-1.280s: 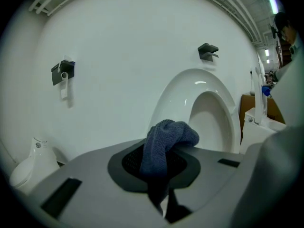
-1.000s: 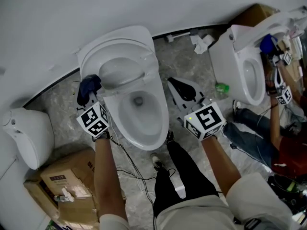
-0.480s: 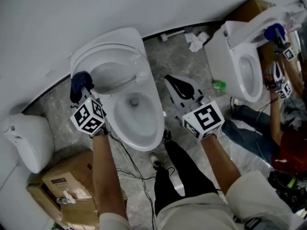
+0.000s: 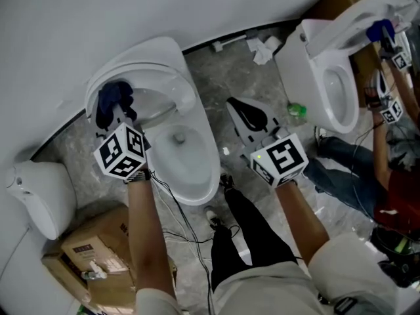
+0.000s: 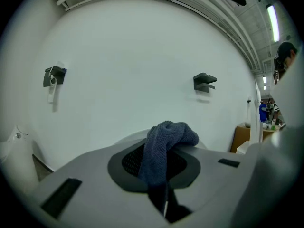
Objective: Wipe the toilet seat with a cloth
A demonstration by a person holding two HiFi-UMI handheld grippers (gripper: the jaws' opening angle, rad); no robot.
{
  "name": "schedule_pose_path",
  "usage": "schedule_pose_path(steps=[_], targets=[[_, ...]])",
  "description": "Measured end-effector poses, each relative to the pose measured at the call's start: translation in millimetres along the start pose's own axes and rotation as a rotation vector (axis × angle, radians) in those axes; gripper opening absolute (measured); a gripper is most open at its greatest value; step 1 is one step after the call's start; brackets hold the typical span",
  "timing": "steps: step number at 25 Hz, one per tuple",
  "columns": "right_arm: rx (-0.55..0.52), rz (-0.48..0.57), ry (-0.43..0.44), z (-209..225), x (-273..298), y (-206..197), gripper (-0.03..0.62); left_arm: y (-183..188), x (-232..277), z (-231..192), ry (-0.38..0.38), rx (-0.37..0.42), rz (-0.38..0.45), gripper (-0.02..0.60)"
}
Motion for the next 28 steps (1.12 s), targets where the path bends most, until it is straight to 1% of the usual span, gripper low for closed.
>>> schedule_pose_path(steps=[2,6,9,11,17,19,24,26,28], targets=[[-0.002,0.001,-0.011,3.2,-3.9,0.2,0.029,0.4,0.2,8.9,-0.024,0.012,0.000,0.041],[0.003,0.005,-0.024,10.5,-7.7,-0.3,0.029,-0.3,7.7,41.9,-0.137,0.072,-0.006,0.043],[0.002,0.002,-0.035,16.6,-11.4,-4.1,0.029,-9.6,13.7,70.2,-0.201,0.086,-0.019,0.043],[0.008,-0.007,-0.044,20.8,-14.6,-8.6,0.029,-18.1,14.8,84.1,-0.227,0.093,-0.035,0.043],[0.023,-0.027,-0.066,41.0,-22.6,-19.0,0.029,-39.6,17.4,110.6,-0.269,0.097,-0.075,0.043],[0.029,-0.028,-0.077,45.9,-24.2,-21.6,0.029,-45.2,19.1,117.9,-0.279,0.112,-0.065,0.043],[0.036,-0.046,-0.080,50.5,-23.4,-30.5,0.029,-57.2,15.0,124.9,-0.270,0.141,0.005,0.043],[0.041,-0.052,-0.081,51.8,-24.0,-34.9,0.029,-62.4,12.0,129.2,-0.284,0.153,0.007,0.043],[0.048,-0.058,-0.084,52.7,-25.2,-39.4,0.029,-69.4,9.3,133.8,-0.292,0.149,-0.013,0.043]])
Point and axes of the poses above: the fingertips, and each gripper's own axes: x forward along the fingers, z to its right, y out of its top, the point moved 10 cm from there along -x, backward along the fingers, and after that the axes turned 12 degrees about x, right-handed, at the moved point
